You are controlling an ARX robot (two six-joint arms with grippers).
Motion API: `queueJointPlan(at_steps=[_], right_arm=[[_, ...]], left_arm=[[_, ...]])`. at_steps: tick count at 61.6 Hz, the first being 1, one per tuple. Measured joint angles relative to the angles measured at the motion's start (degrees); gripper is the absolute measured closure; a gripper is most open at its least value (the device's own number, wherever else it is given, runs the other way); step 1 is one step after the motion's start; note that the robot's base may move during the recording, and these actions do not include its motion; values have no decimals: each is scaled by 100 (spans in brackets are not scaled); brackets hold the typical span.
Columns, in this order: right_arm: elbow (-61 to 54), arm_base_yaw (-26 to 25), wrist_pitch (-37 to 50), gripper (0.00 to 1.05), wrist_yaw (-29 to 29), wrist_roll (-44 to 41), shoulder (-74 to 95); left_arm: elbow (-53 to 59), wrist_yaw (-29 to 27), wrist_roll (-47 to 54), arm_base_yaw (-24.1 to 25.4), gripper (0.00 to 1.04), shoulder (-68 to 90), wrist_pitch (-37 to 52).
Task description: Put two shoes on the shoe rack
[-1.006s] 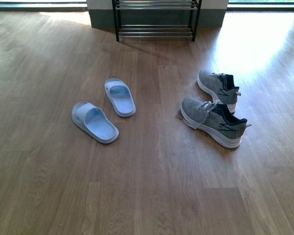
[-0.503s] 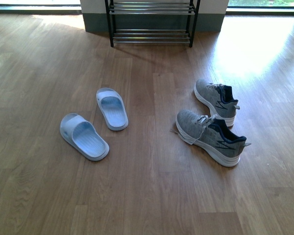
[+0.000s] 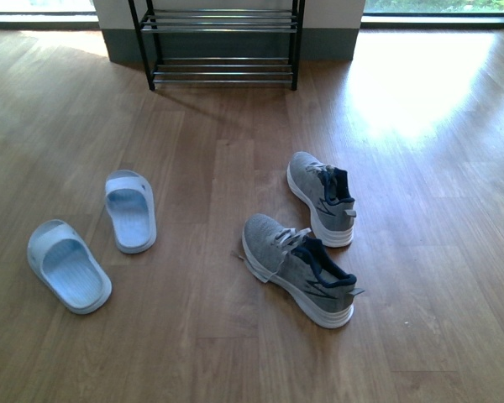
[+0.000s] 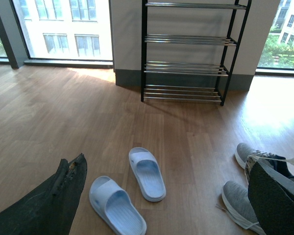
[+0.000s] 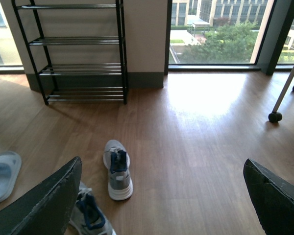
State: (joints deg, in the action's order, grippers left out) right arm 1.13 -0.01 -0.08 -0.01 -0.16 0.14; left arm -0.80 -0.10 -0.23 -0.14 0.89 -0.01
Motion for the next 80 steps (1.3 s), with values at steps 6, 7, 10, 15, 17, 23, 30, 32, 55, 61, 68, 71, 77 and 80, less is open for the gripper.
queueJointPlan(at_steps=[6, 7, 10, 15, 17, 23, 30, 32, 55, 61, 68, 71, 77, 80], right_arm=[[0, 0, 0, 9, -2, 2, 0], [0, 0, 0, 9, 2, 2, 0], [0, 4, 0, 9, 20, 2, 0], [0, 2, 0, 9, 20, 2, 2], [0, 2, 0, 9, 20, 2, 0], [0, 2, 0, 9, 20, 2, 0], [0, 4, 0, 9, 20, 2, 0], [0, 2, 0, 9, 15, 2, 0], [0, 2, 0, 9, 0, 2, 2], [0, 2, 0, 9, -2, 2, 2], [0, 2, 0, 9, 0, 2, 2], [0, 2, 0, 9, 0, 2, 2], [0, 2, 0, 9, 0, 2, 2], [0, 2, 0, 9, 0, 2, 2]], left_arm=[[0, 0, -2, 0, 9, 0, -2], [0, 0, -2, 0, 9, 0, -2], [0, 11, -2, 0, 9, 0, 0], [0, 13, 0, 2, 9, 0, 0], [0, 15, 0, 2, 9, 0, -2], [0, 13, 0, 2, 9, 0, 0], [0, 15, 0, 2, 9, 0, 0], [0, 11, 0, 2, 9, 0, 0], [-334, -1412, -931, -542, 9, 573, -887], [-645, -2238, -2686, -1261, 9, 2190, -728], [-1244, -2065, -4291, -1757, 9, 4942, 911], [-1705, -1812, -4793, -1910, 9, 6487, 1718], [-2507, -1276, -5206, -2131, 9, 8821, 2356], [-2793, -1161, -5372, -2212, 9, 9720, 2450]])
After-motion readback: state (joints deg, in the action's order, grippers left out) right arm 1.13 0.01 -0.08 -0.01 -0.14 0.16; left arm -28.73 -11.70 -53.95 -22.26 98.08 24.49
